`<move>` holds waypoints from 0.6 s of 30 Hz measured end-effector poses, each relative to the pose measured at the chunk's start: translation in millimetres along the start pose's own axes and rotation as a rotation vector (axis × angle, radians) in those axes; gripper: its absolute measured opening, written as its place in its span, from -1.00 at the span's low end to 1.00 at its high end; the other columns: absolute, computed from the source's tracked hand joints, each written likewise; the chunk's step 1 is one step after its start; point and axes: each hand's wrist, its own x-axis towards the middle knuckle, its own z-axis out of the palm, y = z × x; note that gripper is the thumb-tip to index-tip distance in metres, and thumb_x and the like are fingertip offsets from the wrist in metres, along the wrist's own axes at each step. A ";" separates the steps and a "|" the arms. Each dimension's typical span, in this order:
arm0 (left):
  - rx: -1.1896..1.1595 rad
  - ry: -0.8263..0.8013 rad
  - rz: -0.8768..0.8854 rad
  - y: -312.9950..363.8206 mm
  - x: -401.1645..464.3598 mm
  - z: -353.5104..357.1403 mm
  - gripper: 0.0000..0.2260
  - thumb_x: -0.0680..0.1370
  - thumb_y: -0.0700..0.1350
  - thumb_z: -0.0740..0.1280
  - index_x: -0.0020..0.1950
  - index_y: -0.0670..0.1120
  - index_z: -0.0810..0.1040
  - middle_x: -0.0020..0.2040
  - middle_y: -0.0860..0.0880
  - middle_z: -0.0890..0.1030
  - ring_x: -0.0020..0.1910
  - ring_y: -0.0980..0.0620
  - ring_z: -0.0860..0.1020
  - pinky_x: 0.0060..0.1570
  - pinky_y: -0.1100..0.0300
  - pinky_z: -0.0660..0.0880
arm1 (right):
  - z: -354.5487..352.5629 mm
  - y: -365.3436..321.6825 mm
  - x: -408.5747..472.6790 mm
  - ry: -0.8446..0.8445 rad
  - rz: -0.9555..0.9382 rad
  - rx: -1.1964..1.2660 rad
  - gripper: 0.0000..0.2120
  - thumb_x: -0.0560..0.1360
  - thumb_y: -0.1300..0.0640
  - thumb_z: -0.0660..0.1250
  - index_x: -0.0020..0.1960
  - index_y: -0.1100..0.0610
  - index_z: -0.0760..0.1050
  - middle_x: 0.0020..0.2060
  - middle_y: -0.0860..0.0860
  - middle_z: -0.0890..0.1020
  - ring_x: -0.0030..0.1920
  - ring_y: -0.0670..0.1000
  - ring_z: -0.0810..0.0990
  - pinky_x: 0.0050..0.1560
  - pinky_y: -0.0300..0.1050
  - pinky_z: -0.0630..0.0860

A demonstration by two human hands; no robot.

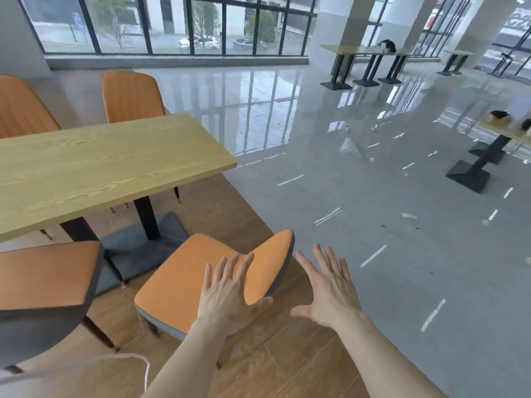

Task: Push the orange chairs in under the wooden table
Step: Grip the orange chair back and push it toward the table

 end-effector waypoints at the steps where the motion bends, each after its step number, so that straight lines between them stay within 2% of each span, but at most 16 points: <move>1: -0.011 -0.003 -0.032 0.3 8.2 5.0 -0.08 0.36 0.62 0.05 0.56 0.26 -0.25 0.64 0.03 -0.04 0.60 -0.10 -0.12 0.50 -0.19 -0.28 | 0.8 5.4 14.8 -0.013 -0.028 -0.006 0.23 0.32 -0.42 0.51 0.63 -0.18 -0.29 0.64 0.09 -0.28 0.62 0.19 -0.33 0.60 0.26 -0.19; 12: -0.083 -0.115 -0.326 20.7 43.9 54.1 0.02 0.31 0.62 0.17 0.56 0.27 -0.28 0.64 0.04 -0.08 0.60 -0.07 -0.13 0.54 -0.17 -0.18 | 37.9 43.2 142.6 -0.139 -0.381 -0.107 0.30 0.28 -0.34 0.58 0.62 -0.15 -0.32 0.65 0.12 -0.23 0.62 0.20 -0.31 0.61 0.24 -0.18; 18: -0.091 -0.138 -0.471 47.4 46.2 81.9 0.04 0.31 0.59 0.25 0.57 0.25 -0.25 0.64 0.04 -0.05 0.59 -0.07 -0.07 0.55 -0.13 -0.13 | 58.8 55.7 190.2 -0.216 -0.592 -0.140 0.26 0.28 -0.34 0.58 0.65 -0.12 -0.21 0.67 0.11 -0.08 0.63 0.21 -0.26 0.61 0.25 -0.18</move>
